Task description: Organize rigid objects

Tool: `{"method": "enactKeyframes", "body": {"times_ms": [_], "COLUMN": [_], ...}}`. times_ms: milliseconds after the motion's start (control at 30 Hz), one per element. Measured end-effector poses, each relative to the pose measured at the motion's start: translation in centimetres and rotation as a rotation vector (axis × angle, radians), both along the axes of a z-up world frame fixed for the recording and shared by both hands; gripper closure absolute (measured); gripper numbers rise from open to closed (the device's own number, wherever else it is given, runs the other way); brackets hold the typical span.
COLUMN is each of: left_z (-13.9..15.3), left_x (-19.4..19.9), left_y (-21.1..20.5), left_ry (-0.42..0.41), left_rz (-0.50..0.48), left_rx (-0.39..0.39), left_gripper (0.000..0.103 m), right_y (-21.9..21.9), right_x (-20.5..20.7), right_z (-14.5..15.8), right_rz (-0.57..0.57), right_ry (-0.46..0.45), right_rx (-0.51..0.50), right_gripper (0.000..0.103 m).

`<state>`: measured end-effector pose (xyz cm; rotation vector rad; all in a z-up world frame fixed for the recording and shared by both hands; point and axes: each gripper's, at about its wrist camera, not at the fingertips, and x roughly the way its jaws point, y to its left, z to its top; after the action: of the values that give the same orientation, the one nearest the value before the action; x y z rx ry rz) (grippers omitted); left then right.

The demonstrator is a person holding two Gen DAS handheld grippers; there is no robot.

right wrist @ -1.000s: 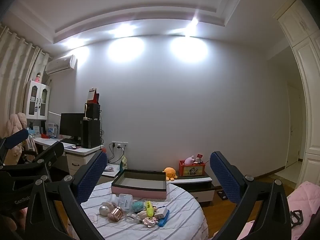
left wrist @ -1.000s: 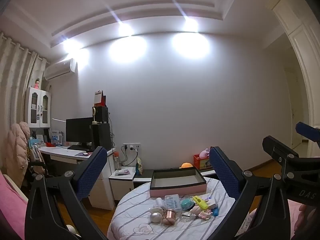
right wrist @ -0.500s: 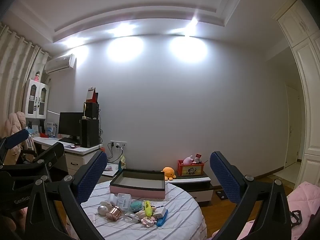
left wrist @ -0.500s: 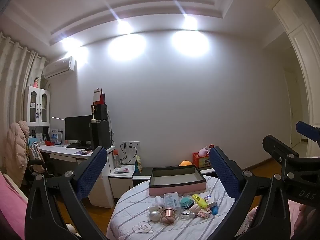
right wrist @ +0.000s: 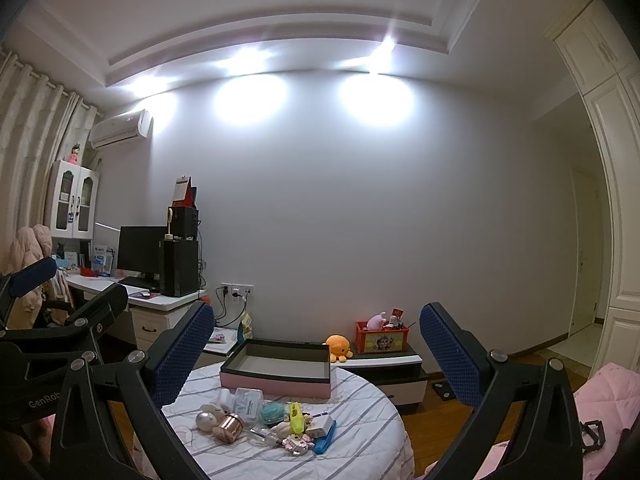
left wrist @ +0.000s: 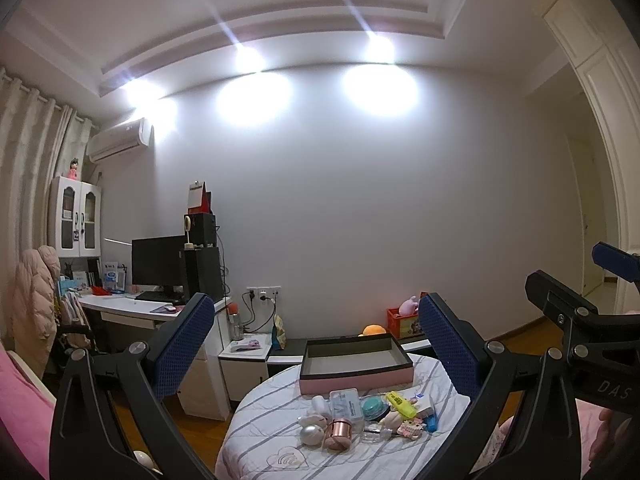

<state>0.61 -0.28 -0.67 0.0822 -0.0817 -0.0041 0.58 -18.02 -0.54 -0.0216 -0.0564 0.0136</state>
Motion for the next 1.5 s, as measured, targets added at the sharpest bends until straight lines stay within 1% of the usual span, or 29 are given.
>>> {"method": "enactKeyframes", "body": {"times_ms": [33,733,1500], "left_z": [0.47,0.74,0.21], "left_x": [0.04,-0.28,-0.07], "left_y": [-0.06,-0.06,0.37], "left_ry": [0.002,-0.001,0.009], "left_rz": [0.001,0.001,-0.005], "left_rx": [-0.001,-0.005,-0.007], "left_gripper": [0.0,0.0,0.0], "right_y": [-0.02,-0.09,0.11], "right_x": [0.02,-0.08,0.5], "right_z": [0.0,-0.08,-0.43], "right_rz": [0.0,0.004,0.0], "right_ry": [0.0,0.004,0.014], "right_rx": [0.0,-0.002,-0.006], "right_gripper": [0.0,0.0,0.0]}}
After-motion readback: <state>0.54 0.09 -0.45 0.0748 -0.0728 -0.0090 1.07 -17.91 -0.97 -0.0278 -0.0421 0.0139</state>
